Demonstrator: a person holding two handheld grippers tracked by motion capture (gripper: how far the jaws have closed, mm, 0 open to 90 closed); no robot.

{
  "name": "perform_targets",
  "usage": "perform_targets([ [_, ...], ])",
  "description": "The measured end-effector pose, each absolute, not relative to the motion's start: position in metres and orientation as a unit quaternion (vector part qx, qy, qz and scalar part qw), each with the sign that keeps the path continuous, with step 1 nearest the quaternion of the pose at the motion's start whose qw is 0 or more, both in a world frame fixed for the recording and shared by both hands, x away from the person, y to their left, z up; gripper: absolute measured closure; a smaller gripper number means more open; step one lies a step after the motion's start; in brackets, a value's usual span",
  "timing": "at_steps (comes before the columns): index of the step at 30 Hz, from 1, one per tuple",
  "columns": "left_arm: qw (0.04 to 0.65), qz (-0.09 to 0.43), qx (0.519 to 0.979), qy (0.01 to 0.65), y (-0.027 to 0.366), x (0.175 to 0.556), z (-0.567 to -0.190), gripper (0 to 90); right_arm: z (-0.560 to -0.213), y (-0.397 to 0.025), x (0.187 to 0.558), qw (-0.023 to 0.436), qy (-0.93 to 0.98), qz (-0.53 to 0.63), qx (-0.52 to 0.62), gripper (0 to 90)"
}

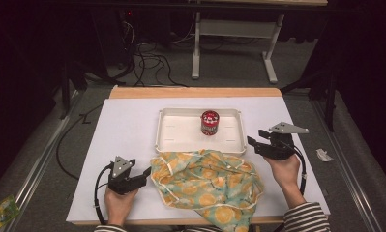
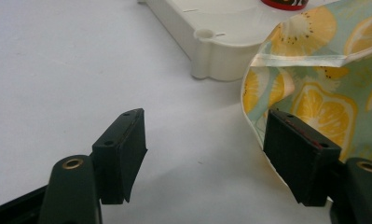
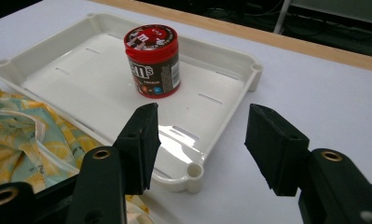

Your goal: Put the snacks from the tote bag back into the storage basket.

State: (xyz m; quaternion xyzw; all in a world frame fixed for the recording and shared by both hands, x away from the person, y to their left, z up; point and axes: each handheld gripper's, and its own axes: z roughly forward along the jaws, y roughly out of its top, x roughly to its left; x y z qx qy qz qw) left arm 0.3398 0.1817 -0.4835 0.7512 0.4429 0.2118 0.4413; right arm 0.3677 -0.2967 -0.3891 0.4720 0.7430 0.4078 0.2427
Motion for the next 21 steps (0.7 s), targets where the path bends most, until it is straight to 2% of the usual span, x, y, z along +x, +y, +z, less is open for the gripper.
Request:
perform_targets([
  [21,0.447,0.211,0.744,0.449,0.183,0.340,-0.483,30.7,-0.426,-0.335,0.333,0.248,0.707,0.426,0.507,45.0],
])
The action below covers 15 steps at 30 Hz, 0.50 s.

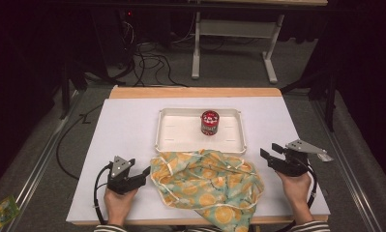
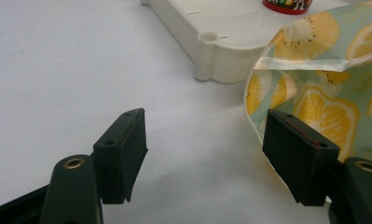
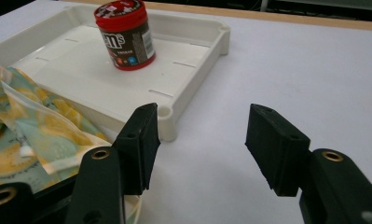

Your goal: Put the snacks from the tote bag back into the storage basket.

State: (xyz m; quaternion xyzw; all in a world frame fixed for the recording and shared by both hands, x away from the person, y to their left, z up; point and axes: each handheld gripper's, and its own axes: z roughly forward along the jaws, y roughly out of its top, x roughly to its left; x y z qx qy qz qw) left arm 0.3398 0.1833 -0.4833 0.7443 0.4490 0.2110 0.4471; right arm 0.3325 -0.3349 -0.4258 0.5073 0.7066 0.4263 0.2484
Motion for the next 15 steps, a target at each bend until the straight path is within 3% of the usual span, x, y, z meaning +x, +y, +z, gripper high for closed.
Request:
perform_targets([
  [15,0.451,0.210,0.736,0.459,0.187,0.341,-0.483,30.9,-0.457,-0.355,0.326,0.244,0.686,0.416,0.545,44.4],
])
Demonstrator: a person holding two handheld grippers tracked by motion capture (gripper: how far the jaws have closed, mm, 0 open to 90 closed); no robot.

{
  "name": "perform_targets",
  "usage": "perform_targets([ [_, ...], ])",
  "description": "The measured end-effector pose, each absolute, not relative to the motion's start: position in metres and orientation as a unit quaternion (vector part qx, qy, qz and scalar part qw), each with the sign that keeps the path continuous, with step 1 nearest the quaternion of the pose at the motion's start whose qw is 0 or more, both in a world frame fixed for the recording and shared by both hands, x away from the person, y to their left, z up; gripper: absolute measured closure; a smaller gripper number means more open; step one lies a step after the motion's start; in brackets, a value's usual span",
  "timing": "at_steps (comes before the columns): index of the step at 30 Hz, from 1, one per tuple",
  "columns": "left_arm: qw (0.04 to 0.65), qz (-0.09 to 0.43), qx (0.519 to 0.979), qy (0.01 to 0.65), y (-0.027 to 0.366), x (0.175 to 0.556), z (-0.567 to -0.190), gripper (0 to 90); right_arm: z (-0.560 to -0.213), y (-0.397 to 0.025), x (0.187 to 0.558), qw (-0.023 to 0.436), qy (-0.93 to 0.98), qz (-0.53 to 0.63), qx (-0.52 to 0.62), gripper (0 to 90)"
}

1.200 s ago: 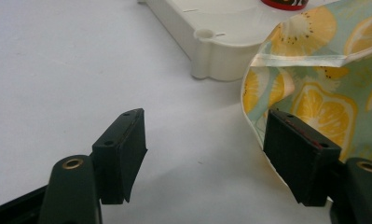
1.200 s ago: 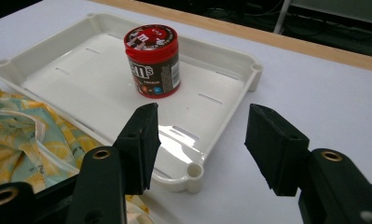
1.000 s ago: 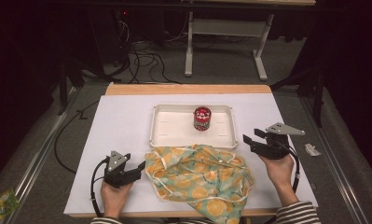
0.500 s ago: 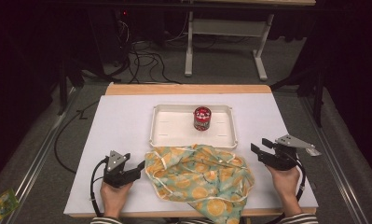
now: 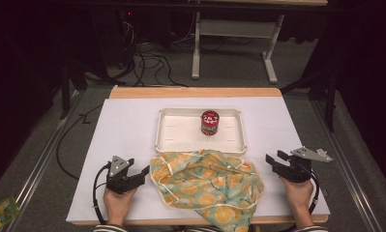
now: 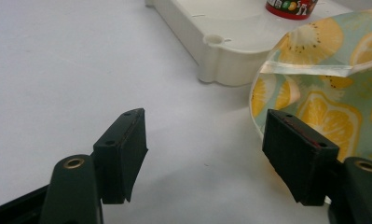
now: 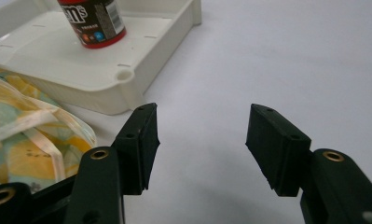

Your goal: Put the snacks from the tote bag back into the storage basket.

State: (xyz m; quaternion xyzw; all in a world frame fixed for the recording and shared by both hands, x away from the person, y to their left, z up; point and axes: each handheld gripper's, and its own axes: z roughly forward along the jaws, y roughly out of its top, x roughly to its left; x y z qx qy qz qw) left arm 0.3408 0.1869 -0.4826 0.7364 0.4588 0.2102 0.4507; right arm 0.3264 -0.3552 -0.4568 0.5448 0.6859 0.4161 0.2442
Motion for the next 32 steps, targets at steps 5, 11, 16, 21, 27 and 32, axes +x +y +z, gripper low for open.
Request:
perform_targets([
  [5,0.443,0.215,0.735,0.467,0.190,0.343,-0.481,31.5,-0.464,-0.359,0.327,0.244,0.682,0.413,0.552,44.2],
  [11,0.431,0.223,0.734,0.475,0.200,0.345,-0.479,31.4,-0.473,-0.361,0.328,0.247,0.679,0.412,0.554,43.7],
  [16,0.431,0.219,0.728,0.487,0.204,0.345,-0.483,31.2,-0.475,-0.359,0.327,0.255,0.679,0.408,0.554,42.2],
  [21,0.428,0.221,0.728,0.488,0.204,0.344,-0.484,30.6,-0.476,-0.358,0.324,0.268,0.676,0.408,0.552,40.3],
  [27,0.428,0.221,0.728,0.488,0.204,0.344,-0.484,30.5,-0.476,-0.359,0.324,0.274,0.668,0.407,0.560,37.6],
  [32,0.427,0.219,0.729,0.488,0.204,0.344,-0.484,30.6,-0.477,-0.360,0.325,0.271,0.666,0.406,0.564,36.0],
])
